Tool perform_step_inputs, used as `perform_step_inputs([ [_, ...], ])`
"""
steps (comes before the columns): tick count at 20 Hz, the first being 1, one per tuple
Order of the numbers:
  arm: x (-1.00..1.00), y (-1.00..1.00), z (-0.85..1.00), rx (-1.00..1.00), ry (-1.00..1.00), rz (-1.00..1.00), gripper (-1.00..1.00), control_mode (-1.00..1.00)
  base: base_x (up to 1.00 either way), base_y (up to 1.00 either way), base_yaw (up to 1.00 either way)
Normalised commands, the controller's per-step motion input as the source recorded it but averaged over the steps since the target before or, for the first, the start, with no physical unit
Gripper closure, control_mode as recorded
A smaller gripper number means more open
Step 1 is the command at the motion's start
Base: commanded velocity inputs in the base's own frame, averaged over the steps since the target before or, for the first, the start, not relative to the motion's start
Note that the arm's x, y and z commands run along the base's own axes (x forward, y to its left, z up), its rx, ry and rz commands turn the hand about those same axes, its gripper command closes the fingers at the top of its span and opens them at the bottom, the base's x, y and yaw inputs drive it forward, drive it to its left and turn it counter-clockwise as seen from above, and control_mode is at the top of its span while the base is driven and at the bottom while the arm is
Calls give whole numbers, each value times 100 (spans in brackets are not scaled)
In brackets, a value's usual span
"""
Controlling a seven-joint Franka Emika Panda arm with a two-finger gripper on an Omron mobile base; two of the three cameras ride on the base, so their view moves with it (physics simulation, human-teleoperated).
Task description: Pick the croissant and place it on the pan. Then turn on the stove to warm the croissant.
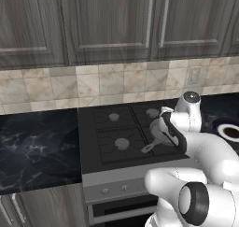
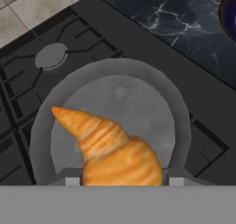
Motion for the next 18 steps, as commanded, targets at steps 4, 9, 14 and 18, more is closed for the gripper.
perform_step_inputs([
  [4,22,1,-12,0,7,2,100,-100,0,0,0],
  [9,21,0,-15,0,5,4,100,-100,0,0,0],
  [14,22,0,-19,0,5,5,100,-100,0,0,0],
  [18,16,-5,-22,0,2,5,100,-100,0,0,0],
])
